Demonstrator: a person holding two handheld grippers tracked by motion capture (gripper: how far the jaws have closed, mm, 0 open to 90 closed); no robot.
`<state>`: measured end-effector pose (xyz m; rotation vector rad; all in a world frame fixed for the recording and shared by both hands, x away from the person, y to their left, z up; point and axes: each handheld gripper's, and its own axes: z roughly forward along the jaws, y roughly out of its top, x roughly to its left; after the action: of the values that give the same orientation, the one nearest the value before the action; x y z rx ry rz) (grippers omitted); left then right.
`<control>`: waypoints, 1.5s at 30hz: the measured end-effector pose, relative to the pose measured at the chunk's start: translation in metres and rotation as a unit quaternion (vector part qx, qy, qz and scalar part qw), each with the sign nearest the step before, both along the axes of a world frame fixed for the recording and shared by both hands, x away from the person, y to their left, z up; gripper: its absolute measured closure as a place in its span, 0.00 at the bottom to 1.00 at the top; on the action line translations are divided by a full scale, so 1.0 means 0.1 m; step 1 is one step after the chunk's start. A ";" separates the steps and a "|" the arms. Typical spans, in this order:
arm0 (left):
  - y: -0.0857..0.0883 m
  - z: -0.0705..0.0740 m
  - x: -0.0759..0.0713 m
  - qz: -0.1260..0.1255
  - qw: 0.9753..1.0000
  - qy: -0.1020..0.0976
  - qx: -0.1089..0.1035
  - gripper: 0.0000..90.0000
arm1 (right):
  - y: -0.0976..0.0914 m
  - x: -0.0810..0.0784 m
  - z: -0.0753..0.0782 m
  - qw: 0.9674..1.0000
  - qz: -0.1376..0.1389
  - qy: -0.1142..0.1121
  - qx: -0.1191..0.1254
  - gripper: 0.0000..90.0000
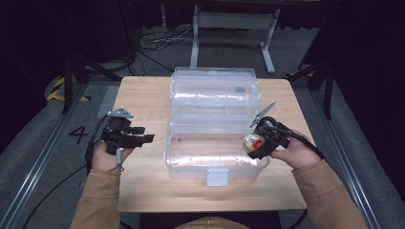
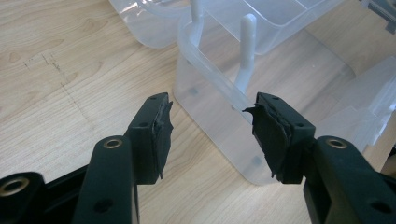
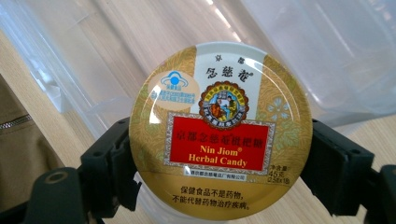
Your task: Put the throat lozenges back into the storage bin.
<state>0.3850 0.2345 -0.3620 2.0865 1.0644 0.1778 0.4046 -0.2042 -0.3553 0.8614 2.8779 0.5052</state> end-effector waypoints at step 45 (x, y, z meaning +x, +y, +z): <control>0.01 -0.01 0.01 0.003 1.000 0.004 -0.001 0.52 | 0.20 0.12 -0.56 0.996 -0.019 0.053 -0.063 0.23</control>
<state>0.3857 0.2356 -0.3634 2.0836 1.0748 0.1715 0.4164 -0.1844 -0.4114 0.9479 2.9437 0.2792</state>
